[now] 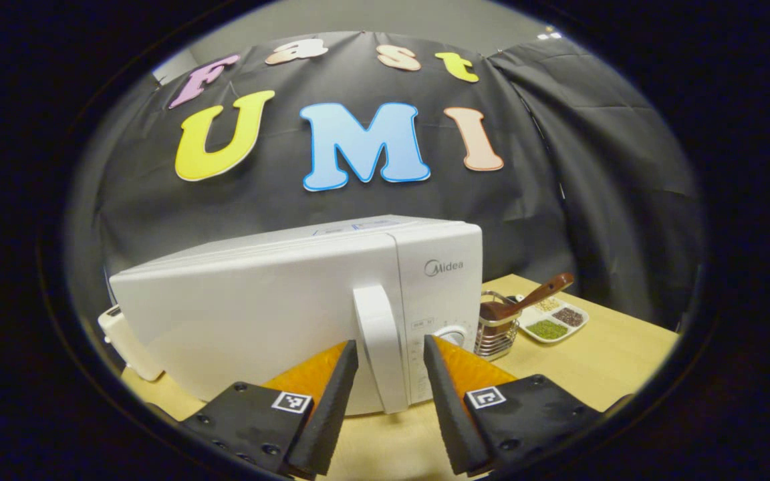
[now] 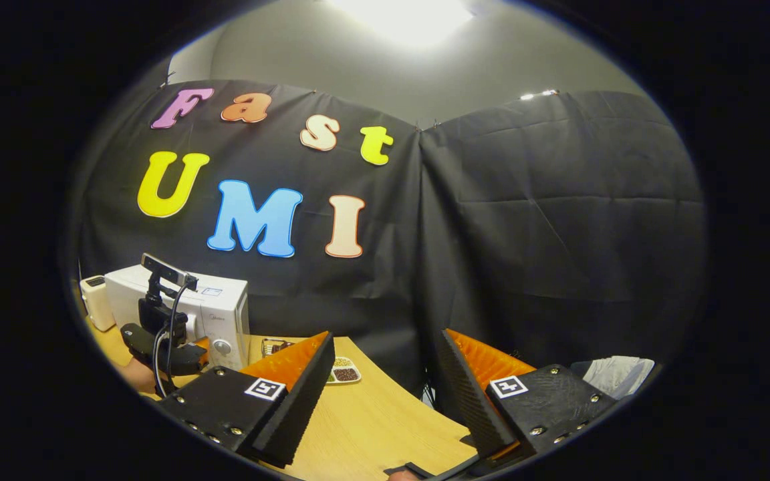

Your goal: Open the microwave oven with the left hand, put the food in, and close the microwave oven.

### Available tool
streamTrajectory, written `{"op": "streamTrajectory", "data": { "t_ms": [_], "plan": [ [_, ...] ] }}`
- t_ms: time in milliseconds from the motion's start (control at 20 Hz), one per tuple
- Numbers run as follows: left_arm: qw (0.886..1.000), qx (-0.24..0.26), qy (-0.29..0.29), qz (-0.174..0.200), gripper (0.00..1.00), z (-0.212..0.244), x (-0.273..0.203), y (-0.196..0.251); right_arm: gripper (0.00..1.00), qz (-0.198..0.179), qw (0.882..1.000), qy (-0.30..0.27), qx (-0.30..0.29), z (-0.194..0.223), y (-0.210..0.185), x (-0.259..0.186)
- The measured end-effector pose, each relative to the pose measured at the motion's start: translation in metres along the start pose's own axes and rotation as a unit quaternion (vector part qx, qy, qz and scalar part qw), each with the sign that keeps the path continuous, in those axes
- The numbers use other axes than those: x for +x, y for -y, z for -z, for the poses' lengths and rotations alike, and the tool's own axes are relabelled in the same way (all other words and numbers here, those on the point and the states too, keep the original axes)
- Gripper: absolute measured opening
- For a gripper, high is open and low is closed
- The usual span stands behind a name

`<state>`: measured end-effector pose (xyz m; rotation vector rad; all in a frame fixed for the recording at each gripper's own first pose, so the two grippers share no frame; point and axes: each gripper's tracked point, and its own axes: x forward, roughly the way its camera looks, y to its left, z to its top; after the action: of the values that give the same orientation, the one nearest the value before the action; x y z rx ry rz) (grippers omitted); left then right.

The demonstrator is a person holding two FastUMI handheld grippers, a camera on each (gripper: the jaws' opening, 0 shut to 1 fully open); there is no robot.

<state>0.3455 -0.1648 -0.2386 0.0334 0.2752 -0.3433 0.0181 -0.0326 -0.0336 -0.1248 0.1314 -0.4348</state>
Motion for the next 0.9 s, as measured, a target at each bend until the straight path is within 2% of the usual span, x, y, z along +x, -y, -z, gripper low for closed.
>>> {"op": "streamTrajectory", "data": {
  "t_ms": [100, 200, 300, 400, 550, 650, 750, 900],
  "plan": [
    [1.0, 0.003, -0.001, 0.001, 0.58, 0.003, 0.004, 0.0, 0.95, -0.003, 1.0, -0.005, -0.003, 0.001, -0.002, -0.001],
    [1.0, 0.0, -0.001, 0.003, 0.39, 0.003, 0.0, 0.0, 0.95, -0.001, 1.0, -0.004, -0.003, -0.001, -0.002, -0.002],
    [1.0, -0.006, 0.0, 0.007, 0.34, 0.001, 0.002, 0.001, 0.95, -0.002, 1.0, -0.005, -0.003, 0.001, -0.002, -0.003],
    [1.0, 0.001, -0.006, 0.006, 0.24, 0.004, 0.002, 0.0, 0.95, -0.006, 1.0, -0.009, -0.002, 0.004, -0.001, -0.003],
    [1.0, 0.004, -0.013, 0.011, 0.2, 0.003, -0.001, 0.0, 0.95, -0.013, 1.0, -0.012, 0.006, 0.005, -0.001, -0.006],
    [0.999, -0.021, -0.034, 0.008, 0.13, 0.011, -0.014, 0.001, 0.96, -0.03, 1.0, -0.009, 0.005, 0.004, -0.004, -0.01],
    [1.0, -0.013, -0.005, 0.005, 0.13, 0.007, -0.042, 0.001, 0.95, -0.042, 0.999, -0.003, -0.001, 0.003, -0.002, -0.011],
    [1.0, -0.008, -0.012, 0.009, 0.13, 0.018, -0.072, -0.001, 0.95, -0.077, 0.997, -0.005, 0.003, 0.004, -0.01, -0.01]
  ]
}}
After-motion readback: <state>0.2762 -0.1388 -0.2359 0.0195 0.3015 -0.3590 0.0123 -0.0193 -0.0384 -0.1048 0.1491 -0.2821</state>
